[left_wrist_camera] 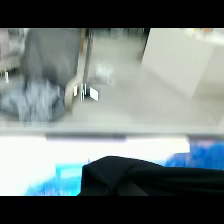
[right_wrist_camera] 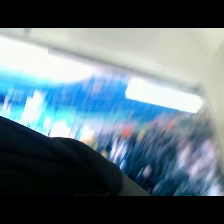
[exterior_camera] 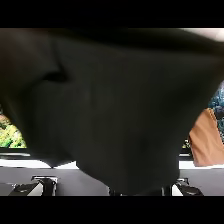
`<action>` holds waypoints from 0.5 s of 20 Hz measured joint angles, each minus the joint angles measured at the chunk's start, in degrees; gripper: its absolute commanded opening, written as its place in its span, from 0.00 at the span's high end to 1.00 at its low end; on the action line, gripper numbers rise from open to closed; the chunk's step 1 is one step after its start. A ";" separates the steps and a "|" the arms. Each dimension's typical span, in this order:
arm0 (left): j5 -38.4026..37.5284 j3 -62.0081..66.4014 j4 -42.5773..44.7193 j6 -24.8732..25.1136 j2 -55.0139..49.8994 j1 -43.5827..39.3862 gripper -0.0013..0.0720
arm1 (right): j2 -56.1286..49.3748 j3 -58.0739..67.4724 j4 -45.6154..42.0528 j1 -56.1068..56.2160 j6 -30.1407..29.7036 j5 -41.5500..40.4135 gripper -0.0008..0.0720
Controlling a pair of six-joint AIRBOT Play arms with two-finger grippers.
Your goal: Fold the shirts.
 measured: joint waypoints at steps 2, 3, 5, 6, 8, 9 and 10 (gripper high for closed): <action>0.13 -8.44 0.68 1.92 -4.50 -0.57 0.94 | -8.85 -3.06 0.24 0.11 -1.51 2.47 0.94; 1.51 -12.41 0.76 2.97 -6.88 -1.05 0.94 | -13.84 -4.48 0.70 0.11 -1.79 2.40 0.94; 5.33 -19.65 1.33 5.09 -13.14 -2.12 0.94 | -22.93 -6.16 2.47 0.11 -1.11 0.68 0.94; 7.13 -21.86 1.53 5.84 -16.24 -2.58 0.94 | -27.56 -6.73 3.96 0.11 -0.17 -0.46 0.94; 9.79 -24.74 1.49 6.86 -22.71 -3.37 0.94 | -35.26 -7.39 7.76 0.11 1.81 -2.49 0.94; 10.43 -25.70 0.92 7.17 -25.88 -3.69 0.93 | -38.62 -7.61 9.90 0.11 2.75 -3.32 0.94; 10.97 -26.27 -0.24 7.32 -28.37 -3.98 0.93 | -41.11 -7.72 11.87 0.09 3.48 -4.00 0.94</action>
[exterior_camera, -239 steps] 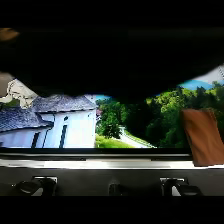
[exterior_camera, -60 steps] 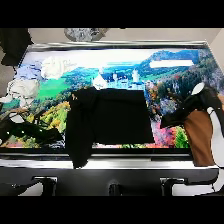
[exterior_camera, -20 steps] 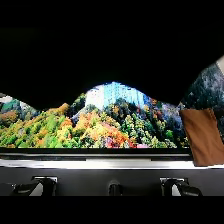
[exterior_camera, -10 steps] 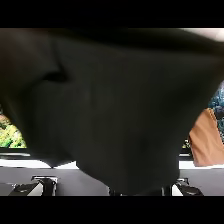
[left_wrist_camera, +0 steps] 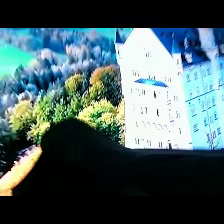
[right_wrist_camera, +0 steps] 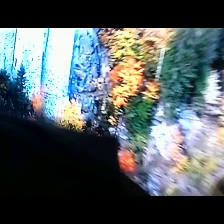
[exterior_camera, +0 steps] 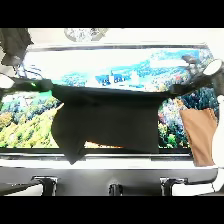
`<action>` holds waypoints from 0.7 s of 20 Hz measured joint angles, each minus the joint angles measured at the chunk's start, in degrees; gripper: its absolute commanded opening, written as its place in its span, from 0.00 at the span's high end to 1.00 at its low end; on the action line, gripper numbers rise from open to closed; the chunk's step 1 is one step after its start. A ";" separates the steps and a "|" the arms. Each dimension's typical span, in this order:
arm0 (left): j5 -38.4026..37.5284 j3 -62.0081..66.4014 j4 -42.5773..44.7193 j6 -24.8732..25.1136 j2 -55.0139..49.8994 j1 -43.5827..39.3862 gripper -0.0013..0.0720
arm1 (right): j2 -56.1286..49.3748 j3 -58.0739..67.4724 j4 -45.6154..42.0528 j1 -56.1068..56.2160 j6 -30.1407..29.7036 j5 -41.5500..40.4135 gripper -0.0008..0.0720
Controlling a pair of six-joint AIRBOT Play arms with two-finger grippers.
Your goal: Fold the shirts.
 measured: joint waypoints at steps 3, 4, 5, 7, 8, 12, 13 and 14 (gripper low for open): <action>0.28 -1.07 -4.94 0.48 -6.14 -0.81 0.91 | -5.16 -0.22 5.09 0.02 1.29 -1.66 0.94; 0.44 -1.18 -6.56 0.59 -7.30 -1.07 0.78 | -5.95 -0.22 6.34 0.02 1.44 -1.95 0.91; 0.33 -1.16 -7.82 0.66 -8.28 -1.29 0.51 | -6.47 -0.22 7.37 -0.02 1.55 -2.38 0.75; -1.09 0.37 -9.49 0.76 -9.14 -0.55 0.23 | -6.29 0.42 8.81 -0.72 0.92 -2.49 0.21; -2.84 1.77 -9.66 0.79 -9.33 0.39 0.23 | -5.60 1.09 9.18 -1.44 -0.17 -1.81 0.03; -15.91 7.56 -3.72 -0.61 -8.90 7.87 0.27 | -1.40 2.84 7.19 -6.78 -5.42 4.61 0.09; -19.08 7.50 -2.05 -1.31 -8.66 9.97 0.33 | -0.74 2.95 5.97 -8.24 -6.14 7.04 0.12; -22.10 6.43 -0.68 -2.10 -8.35 12.17 0.42 | -0.15 2.89 4.85 -9.62 -6.78 9.68 0.23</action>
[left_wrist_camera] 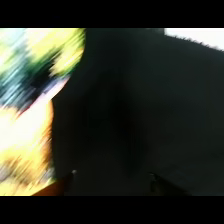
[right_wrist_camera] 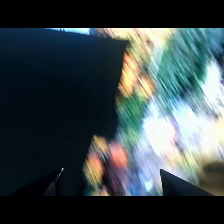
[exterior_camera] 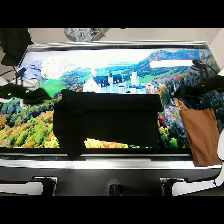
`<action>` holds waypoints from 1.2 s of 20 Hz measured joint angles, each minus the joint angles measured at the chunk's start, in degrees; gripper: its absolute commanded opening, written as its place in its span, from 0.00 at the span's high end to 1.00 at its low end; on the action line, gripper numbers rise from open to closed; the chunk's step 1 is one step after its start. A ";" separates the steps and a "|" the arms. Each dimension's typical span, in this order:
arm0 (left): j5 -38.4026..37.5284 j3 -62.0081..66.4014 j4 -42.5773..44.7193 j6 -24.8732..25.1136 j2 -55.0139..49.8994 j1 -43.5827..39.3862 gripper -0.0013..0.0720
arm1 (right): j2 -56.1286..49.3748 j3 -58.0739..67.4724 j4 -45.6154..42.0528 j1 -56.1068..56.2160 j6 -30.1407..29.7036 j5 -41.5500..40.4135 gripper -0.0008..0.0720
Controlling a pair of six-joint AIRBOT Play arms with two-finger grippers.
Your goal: Fold the shirts.
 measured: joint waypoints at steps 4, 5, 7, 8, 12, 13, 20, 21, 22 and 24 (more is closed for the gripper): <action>-5.75 -11.47 2.36 0.17 0.79 4.98 0.42 | 0.98 -2.34 -3.32 -2.21 -1.27 8.70 0.27; -5.60 -14.62 2.10 0.81 0.96 5.44 0.42 | 1.01 -3.02 -3.85 -2.21 -1.42 9.97 0.27; -3.91 -20.20 0.35 2.16 1.05 5.70 0.41 | 1.20 -4.13 -4.46 -1.90 -1.73 11.65 0.27; -2.86 -22.27 -0.72 2.84 1.11 5.66 0.41 | 1.20 -4.68 -4.81 -1.64 -1.79 12.04 0.26; 0.48 -26.14 -3.17 4.07 1.18 3.98 0.49 | 1.27 -7.30 -5.38 -0.66 -2.12 12.68 0.22; 1.25 -26.56 -3.82 4.13 1.09 3.43 0.76 | 1.36 -8.59 -5.84 -0.63 -2.12 12.72 0.22; 5.49 -27.43 -4.13 4.42 1.07 1.64 0.94 | 6.95 -31.80 -2.03 -0.35 -4.81 5.35 0.19; 5.75 -27.45 -4.13 4.42 1.07 1.53 0.94 | 7.69 -35.10 -0.72 -0.35 -5.46 3.54 0.19; 5.84 -27.52 -4.13 4.42 1.09 1.51 0.94 | 8.20 -38.29 0.63 -0.35 -6.01 1.86 0.19; 5.81 -27.52 -4.00 4.42 1.11 1.42 0.94 | 8.85 -43.25 3.34 -0.26 -6.71 -1.01 0.19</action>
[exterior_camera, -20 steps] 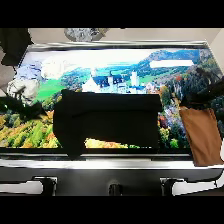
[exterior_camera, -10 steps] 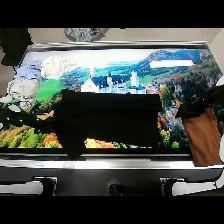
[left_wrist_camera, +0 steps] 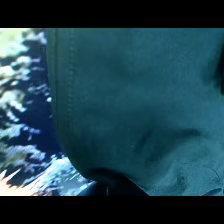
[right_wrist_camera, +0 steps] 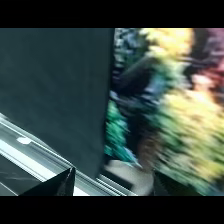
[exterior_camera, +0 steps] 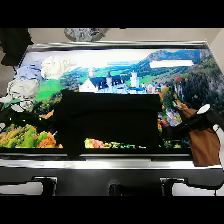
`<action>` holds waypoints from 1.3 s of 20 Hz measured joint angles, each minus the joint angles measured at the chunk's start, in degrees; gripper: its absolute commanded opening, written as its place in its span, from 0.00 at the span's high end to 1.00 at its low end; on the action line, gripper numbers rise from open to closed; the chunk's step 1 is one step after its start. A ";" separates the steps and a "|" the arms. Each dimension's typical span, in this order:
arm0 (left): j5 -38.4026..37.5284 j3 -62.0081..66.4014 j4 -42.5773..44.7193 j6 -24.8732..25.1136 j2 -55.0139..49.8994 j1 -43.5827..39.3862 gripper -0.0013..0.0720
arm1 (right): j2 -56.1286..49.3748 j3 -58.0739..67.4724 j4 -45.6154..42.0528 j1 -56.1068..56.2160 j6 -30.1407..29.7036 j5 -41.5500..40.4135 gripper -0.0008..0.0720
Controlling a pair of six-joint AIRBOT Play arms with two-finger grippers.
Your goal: Fold the shirts.
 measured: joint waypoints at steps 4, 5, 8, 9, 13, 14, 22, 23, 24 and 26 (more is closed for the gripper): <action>0.15 -0.04 0.24 0.00 0.52 -0.20 0.94 | 0.68 -5.95 6.01 1.18 -0.68 -1.88 0.19; 0.13 -0.02 0.31 0.00 0.61 -0.24 0.94 | 0.83 -6.80 6.75 2.54 -0.70 -2.69 0.22; -0.70 -0.02 1.03 0.02 1.18 -0.26 0.94 | 0.72 -8.17 7.19 7.17 0.39 -6.73 0.94; -1.07 0.00 1.27 0.02 1.55 -0.26 0.94 | 0.70 -8.44 7.26 8.46 1.33 -8.07 0.94; -4.26 3.67 0.74 0.22 3.78 -0.26 0.94 | 2.62 -6.54 6.03 10.84 1.55 -10.23 0.94; -5.42 6.01 0.50 0.50 4.92 -0.28 0.94 | 4.09 -4.63 5.60 10.58 1.18 -10.38 0.94; 1.36 43.76 -2.23 -1.18 26.21 -0.35 0.94 | 27.28 34.23 -9.90 10.60 -4.26 -15.13 0.94; 3.89 47.69 -2.23 -1.38 29.42 -0.35 0.94 | 30.69 38.86 -12.59 10.60 -4.24 -17.84 0.94; 5.70 50.51 -1.97 -1.84 32.52 -0.35 0.94 | 33.90 42.49 -14.88 10.58 -4.20 -20.35 0.94; 8.68 53.92 -1.55 -3.30 37.88 -0.33 0.94 | 39.17 46.90 -18.29 10.56 -3.85 -23.23 0.94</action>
